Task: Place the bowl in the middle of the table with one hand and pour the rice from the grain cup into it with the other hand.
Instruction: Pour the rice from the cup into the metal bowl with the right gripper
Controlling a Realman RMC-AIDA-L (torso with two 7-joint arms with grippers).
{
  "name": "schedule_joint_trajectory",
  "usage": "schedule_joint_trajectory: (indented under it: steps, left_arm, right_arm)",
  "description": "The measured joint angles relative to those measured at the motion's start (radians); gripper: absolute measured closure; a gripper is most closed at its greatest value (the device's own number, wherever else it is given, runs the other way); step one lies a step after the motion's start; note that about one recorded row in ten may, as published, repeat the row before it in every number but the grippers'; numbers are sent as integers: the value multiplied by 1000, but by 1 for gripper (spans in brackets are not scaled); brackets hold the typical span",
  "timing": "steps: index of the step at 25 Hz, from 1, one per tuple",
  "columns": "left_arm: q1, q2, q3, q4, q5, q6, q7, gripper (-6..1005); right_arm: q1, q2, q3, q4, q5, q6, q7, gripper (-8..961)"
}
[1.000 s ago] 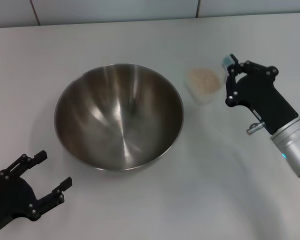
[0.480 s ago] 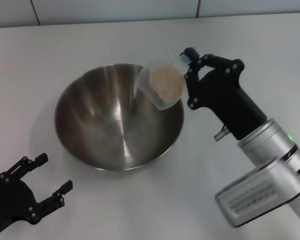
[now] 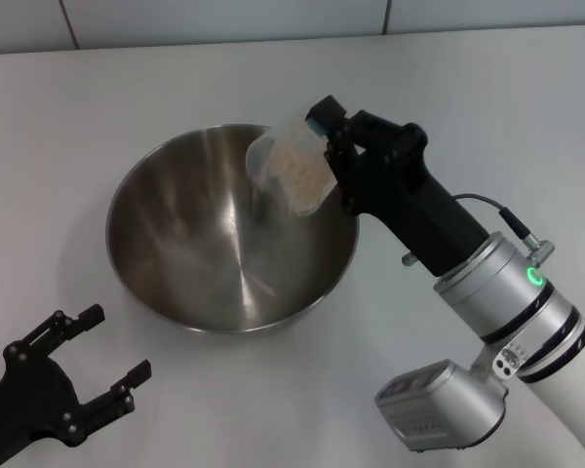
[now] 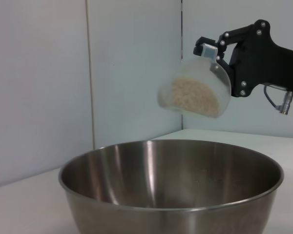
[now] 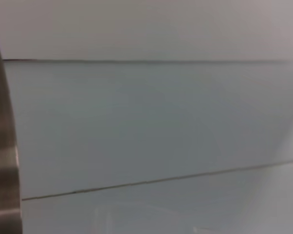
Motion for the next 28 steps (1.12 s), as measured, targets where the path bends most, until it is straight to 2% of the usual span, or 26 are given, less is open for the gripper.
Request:
schedule_joint_trajectory:
  steps: [4, 15, 28]
  left_arm:
    - [0, 0, 4, 0, 0, 1, -2, 184]
    - [1, 3, 4, 4, 0, 7, -2, 184]
    - [-3, 5, 4, 1, 0, 9, -4, 185]
  right_arm:
    - [5, 0, -9, -5, -59, 8, -90, 942]
    - [27, 0, -9, -4, -78, 37, -323, 942]
    - [53, 0, -36, 13, -99, 136, -780, 940]
